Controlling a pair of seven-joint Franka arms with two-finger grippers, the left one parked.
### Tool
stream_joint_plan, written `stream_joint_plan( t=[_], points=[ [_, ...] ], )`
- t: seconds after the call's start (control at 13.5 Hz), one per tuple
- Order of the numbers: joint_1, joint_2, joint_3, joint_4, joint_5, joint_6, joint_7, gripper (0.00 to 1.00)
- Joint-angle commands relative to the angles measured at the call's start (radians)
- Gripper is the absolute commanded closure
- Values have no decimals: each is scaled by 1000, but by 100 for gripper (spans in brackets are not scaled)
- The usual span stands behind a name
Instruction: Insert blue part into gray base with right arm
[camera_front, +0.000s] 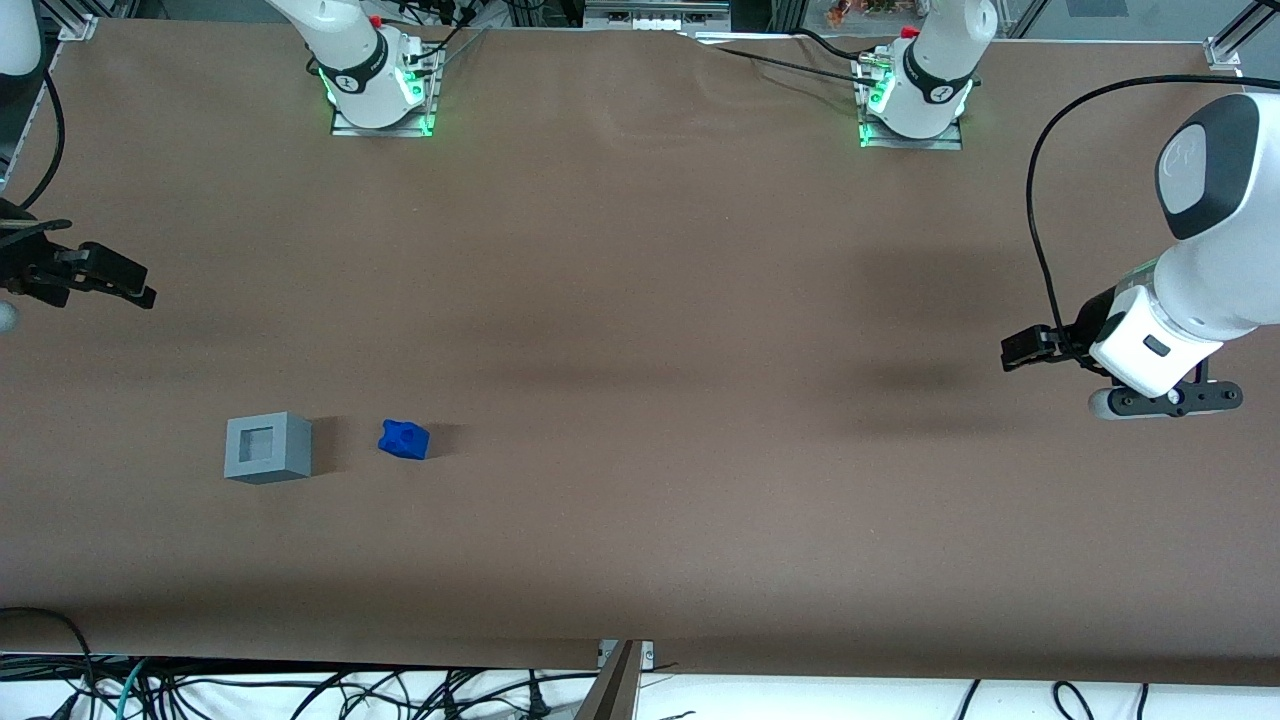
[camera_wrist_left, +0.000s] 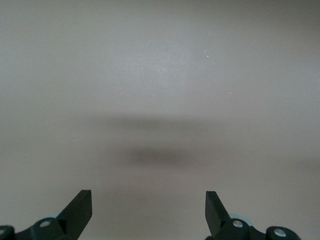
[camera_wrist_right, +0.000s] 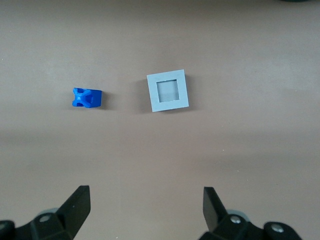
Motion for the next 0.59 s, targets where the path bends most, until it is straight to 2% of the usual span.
stream_joint_plan(
  t=[0.0, 0.52],
  points=[
    [-14, 0, 9, 3, -3, 5, -19, 0],
    [-12, 6, 9, 6, -2, 7, -18, 0]
  ],
)
